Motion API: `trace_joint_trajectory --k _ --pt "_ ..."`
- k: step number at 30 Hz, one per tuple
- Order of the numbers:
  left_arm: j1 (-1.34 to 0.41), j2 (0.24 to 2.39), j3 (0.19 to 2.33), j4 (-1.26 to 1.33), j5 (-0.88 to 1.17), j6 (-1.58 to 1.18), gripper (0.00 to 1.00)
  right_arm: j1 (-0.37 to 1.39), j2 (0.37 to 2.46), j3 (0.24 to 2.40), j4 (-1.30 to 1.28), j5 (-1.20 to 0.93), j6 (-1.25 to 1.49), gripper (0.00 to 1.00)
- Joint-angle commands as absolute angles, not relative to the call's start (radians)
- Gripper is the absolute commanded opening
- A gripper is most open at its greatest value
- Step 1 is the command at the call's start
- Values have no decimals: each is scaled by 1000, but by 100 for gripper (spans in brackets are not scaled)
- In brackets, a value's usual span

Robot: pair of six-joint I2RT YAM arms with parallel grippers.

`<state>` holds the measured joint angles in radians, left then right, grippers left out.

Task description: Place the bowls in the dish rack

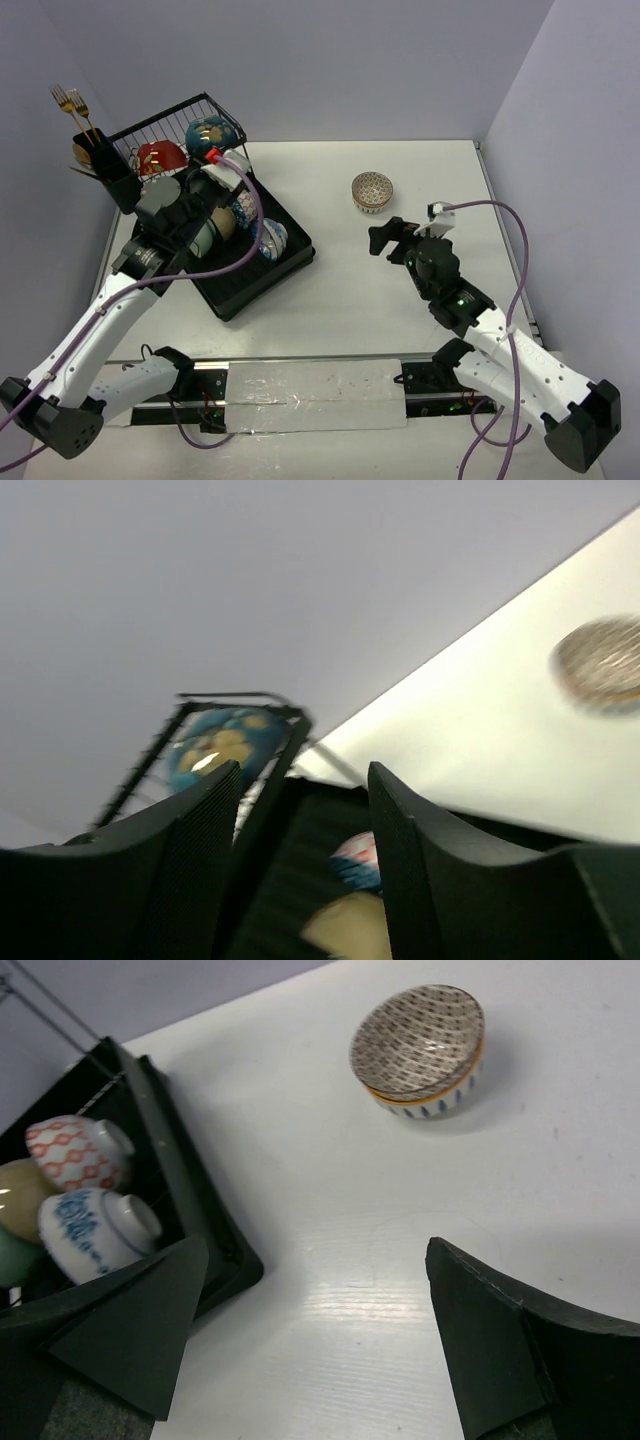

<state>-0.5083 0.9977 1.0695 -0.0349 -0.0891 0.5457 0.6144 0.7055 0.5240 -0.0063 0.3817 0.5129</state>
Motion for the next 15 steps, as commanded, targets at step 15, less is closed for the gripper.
trace_joint_trajectory --k 15 --pt "-511 1115 1052 -94 -54 -236 99 296 1303 997 -382 397 681 88"
